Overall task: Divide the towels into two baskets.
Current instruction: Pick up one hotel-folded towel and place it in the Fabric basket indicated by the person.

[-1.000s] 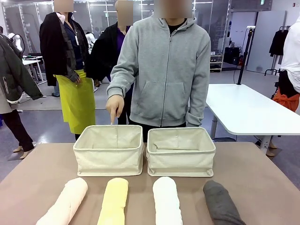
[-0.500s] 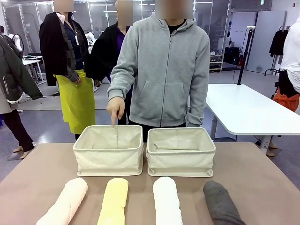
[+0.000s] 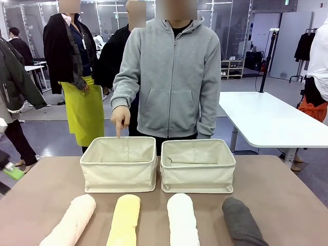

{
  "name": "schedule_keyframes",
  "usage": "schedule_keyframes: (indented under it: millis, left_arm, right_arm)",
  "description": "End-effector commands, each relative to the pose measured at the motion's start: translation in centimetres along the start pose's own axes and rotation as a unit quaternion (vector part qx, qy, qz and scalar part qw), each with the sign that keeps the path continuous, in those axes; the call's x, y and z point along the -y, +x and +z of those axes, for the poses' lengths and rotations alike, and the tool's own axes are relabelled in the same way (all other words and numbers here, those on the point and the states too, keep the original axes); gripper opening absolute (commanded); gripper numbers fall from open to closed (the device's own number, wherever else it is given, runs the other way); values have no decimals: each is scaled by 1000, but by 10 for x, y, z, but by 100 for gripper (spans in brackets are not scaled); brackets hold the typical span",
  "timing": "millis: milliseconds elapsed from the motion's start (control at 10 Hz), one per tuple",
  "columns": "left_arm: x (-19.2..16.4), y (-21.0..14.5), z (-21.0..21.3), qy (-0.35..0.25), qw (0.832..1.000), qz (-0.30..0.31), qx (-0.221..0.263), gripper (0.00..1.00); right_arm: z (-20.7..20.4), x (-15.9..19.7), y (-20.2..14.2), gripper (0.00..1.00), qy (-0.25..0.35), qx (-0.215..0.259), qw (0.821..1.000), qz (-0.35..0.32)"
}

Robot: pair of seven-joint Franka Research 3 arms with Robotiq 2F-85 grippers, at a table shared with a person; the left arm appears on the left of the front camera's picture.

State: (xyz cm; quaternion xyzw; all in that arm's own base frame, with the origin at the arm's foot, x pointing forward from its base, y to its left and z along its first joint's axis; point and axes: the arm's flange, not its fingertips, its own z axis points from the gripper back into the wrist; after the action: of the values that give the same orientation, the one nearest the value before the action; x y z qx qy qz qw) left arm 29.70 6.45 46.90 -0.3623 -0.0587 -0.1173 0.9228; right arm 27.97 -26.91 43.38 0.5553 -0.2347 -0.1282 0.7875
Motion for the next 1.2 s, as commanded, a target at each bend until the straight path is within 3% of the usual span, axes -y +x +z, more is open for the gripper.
schedule_keyframes:
  millis: [0, 200, 500, 700, 1100]
  left_arm:
    - [12, 3, -27, 68, 996, -28, -49, 100]
    - [21, 17, -52, 125, 988, -40, -81, 100]
    - [21, 30, -91, 153, 982, -39, -108, 100]
    - [16, 33, -120, 176, 980, 3, -98, 100]
    - [5, 35, -160, 240, 966, 7, -96, 100]
  right_arm:
    - [1, -4, 0, 100, 5, 3, 1000, 3]
    - [1, -4, 0, 100, 5, 3, 1000, 3]
    - [1, -4, 0, 100, 5, 3, 1000, 3]
    - [1, -4, 0, 100, 5, 3, 1000, 3]
    - [1, -4, 0, 100, 5, 3, 1000, 3]
